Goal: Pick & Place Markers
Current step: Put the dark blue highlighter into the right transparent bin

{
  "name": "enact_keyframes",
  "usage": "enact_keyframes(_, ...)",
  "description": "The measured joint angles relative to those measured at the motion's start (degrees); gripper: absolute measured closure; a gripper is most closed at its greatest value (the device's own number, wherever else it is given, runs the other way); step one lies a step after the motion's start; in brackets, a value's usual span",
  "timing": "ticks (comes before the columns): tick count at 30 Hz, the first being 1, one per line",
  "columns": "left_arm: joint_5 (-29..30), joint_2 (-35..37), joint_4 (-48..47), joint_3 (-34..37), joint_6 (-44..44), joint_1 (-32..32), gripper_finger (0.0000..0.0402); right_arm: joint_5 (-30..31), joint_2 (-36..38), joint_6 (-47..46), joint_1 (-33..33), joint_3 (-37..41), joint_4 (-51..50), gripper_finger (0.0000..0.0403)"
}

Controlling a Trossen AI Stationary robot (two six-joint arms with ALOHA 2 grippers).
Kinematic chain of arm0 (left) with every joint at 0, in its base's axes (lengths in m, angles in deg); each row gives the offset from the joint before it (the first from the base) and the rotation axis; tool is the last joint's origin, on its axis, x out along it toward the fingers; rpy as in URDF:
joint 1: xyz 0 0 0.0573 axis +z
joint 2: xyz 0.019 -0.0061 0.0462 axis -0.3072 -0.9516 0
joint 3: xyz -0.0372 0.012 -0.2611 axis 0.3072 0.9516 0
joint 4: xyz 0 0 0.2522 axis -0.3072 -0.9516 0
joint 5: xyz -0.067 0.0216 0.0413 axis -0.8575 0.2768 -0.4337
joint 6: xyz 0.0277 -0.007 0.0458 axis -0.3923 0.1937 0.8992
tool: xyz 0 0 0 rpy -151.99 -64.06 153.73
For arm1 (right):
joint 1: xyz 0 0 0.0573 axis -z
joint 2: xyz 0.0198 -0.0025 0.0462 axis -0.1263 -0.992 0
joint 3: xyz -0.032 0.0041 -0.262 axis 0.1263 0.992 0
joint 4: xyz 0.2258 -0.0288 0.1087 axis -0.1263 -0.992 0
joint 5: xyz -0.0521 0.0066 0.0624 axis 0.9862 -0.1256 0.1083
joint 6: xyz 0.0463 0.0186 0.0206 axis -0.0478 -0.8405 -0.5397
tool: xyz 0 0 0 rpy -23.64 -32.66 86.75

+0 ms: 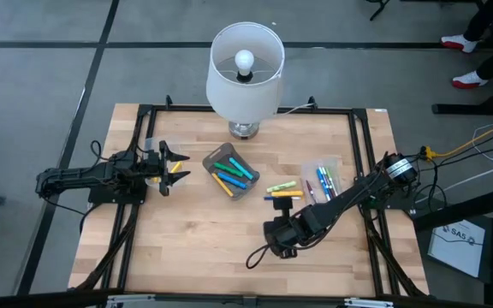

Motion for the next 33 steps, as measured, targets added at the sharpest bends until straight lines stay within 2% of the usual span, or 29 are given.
enact_keyframes(4,-0.01,0.0,0.0,0.01,0.01,0.01,0.0162,3.78,0.0,-1.32,0.47,0.0,-1.32,0.0398)
enact_keyframes(15,0.0,0.0,0.0,0.01,0.0,0.0,0.0161,3.79,0.0,-8.72,9.4,-0.02,-5.13,0.0396)
enact_keyframes(22,-0.01,0.0,0.0,0.02,0.03,0.02,0.016,-0.36,0.0,-1.66,13.69,-0.02,-5.02,0.0396)
enact_keyframes(30,0.0,0.01,0.01,0.01,0.03,0.01,0.0161,-7.03,-1.74,-3.84,14.91,1.8,-4.01,0.0393)
enact_keyframes(33,0.0,0.02,0.02,0.01,0.04,0.02,0.0162,-11.25,-2.82,-3.86,15.1,2.98,-3.12,0.0371)
